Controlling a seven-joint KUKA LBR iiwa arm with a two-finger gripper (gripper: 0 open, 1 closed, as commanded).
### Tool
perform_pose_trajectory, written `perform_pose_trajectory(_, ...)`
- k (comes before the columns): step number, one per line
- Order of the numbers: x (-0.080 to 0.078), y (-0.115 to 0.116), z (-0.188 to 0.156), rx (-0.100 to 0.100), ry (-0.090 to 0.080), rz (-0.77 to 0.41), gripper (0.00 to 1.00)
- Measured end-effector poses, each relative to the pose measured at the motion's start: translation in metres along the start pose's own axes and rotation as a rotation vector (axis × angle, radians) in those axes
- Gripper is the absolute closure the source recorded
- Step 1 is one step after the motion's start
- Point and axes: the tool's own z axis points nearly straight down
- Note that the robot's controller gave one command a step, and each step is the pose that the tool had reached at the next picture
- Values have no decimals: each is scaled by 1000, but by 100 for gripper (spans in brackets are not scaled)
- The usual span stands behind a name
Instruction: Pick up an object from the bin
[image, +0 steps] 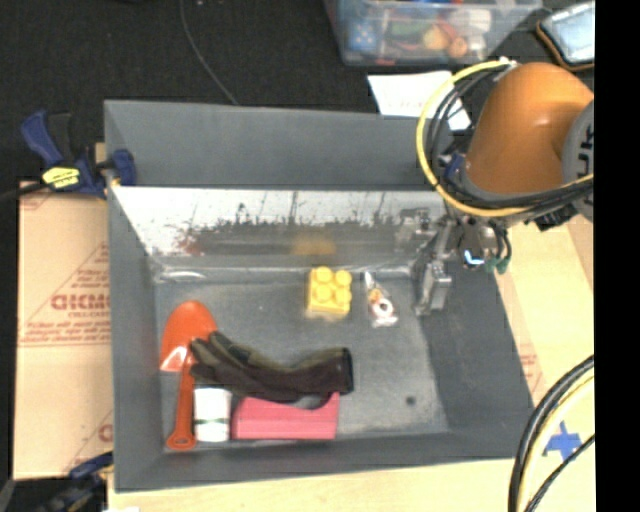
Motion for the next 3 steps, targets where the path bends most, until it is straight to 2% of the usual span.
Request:
perform_pose_trajectory(2, 1, 4, 12, 2, -6, -17, 0)
perform_pose_trajectory(3, -29, -22, 73, 4, -10, -197, 0)
